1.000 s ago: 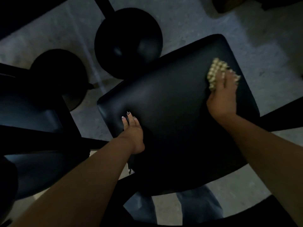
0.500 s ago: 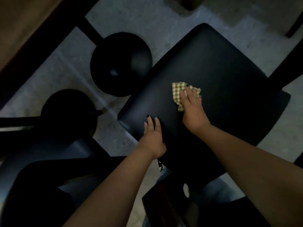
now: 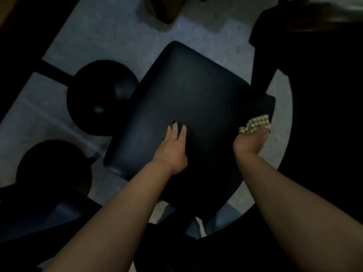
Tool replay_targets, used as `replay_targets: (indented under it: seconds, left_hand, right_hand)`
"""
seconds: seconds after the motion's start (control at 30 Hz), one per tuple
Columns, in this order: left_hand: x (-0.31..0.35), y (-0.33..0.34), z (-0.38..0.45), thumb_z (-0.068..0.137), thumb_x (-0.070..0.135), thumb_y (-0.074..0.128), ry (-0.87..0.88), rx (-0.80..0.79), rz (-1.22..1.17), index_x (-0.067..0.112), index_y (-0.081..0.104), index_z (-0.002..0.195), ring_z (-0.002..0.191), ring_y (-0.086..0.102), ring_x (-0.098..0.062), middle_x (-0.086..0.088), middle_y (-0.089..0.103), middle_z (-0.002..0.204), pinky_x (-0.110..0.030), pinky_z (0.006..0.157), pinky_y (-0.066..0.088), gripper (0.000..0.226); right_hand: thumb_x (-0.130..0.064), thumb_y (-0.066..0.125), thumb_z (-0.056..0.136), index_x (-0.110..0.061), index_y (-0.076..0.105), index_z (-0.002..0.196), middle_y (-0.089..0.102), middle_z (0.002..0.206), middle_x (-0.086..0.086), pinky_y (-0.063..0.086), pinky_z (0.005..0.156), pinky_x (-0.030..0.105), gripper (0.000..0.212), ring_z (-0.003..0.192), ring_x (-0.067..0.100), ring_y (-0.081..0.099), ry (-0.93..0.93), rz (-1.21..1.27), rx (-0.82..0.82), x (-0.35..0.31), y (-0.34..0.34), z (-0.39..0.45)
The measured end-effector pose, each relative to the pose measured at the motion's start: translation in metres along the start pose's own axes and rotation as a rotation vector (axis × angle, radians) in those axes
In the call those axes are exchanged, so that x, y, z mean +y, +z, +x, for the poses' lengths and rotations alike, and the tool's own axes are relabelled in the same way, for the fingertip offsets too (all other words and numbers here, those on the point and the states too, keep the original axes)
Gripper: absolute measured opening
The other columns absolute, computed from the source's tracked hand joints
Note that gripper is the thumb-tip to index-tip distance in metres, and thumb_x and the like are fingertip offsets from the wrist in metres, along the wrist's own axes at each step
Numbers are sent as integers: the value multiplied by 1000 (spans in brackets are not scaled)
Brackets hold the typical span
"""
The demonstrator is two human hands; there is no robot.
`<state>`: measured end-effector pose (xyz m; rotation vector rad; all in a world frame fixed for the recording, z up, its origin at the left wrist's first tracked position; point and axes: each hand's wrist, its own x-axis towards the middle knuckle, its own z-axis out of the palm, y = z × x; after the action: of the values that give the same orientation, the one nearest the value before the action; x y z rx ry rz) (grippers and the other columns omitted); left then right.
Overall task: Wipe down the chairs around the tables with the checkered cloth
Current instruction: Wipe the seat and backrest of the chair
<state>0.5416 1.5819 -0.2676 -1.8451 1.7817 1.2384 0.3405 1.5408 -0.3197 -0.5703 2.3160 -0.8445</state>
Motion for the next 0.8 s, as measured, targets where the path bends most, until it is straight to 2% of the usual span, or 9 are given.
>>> replay_targets:
  seconds: [0.03, 0.07, 0.17, 0.3, 0.4, 0.57, 0.67, 0.8]
  left_hand:
    - [5, -2, 6, 90, 13, 57, 17, -6, 16, 15, -10, 154, 148, -16, -26, -10, -21, 160, -40, 121, 11, 92]
    - [9, -4, 11, 91, 13, 57, 35, -17, 36, 15, -10, 153, 147, -17, -26, -10, -21, 160, -40, 121, 11, 92]
    - [14, -7, 33, 91, 16, 57, 82, -37, 135, 15, -9, 154, 146, -19, -30, -11, -24, 159, -44, 121, 11, 92]
    - [3, -14, 62, 97, 29, 49, 35, -42, 267, 28, -7, 154, 143, -22, -43, -10, -29, 157, -60, 114, 19, 80]
    - [-5, -15, 73, 101, 46, 37, 51, -100, 322, 38, -4, 153, 140, -26, -46, -10, -34, 154, -66, 110, 22, 67]
    - [-6, -20, 84, 94, 59, 41, 80, -165, 406, 36, -5, 153, 140, -20, -52, -16, -33, 154, -64, 108, 30, 79]
    - [-4, -25, 85, 96, 56, 41, 94, -195, 423, 33, -8, 153, 138, -19, -55, -20, -33, 153, -62, 110, 29, 78]
    - [-12, -28, 79, 98, 41, 49, 149, -195, 430, 33, -10, 153, 140, -17, -53, -15, -32, 154, -56, 109, 34, 81]
  right_hand:
    - [-16, 34, 104, -10, 26, 149, 31, 152, 8, 27, 114, 29, 46, 136, 24, 36, 48, -11, 40, 2, -2, 7]
    - [-13, 41, 101, -8, 26, 148, 31, 151, 11, 28, 113, 35, 50, 135, 28, 35, 102, 26, 13, 3, -6, 12]
    - [-7, 53, 91, -6, 25, 147, 27, 151, 17, 25, 112, 42, 63, 137, 33, 29, 227, -111, -54, 15, -5, 29]
    - [-23, 46, 99, -5, 31, 146, 33, 151, 12, 26, 114, 43, 53, 137, 29, 34, 239, -145, -36, 20, 9, 41]
    - [-28, 41, 100, -4, 32, 145, 33, 150, 15, 25, 113, 45, 52, 137, 32, 33, 155, -270, -9, 26, 13, 45]
    - [-24, 34, 102, -4, 16, 151, 13, 158, 16, 10, 117, 41, 56, 145, 30, 14, 37, -467, 62, 28, 26, 46]
    - [-18, 32, 102, -2, 12, 151, 11, 159, 16, 5, 118, 38, 56, 146, 28, 12, -33, -517, 104, 21, 34, 49]
    - [-6, 42, 95, 3, 22, 148, 17, 155, 21, 12, 118, 42, 58, 144, 33, 15, -210, -428, 100, 11, 49, 44]
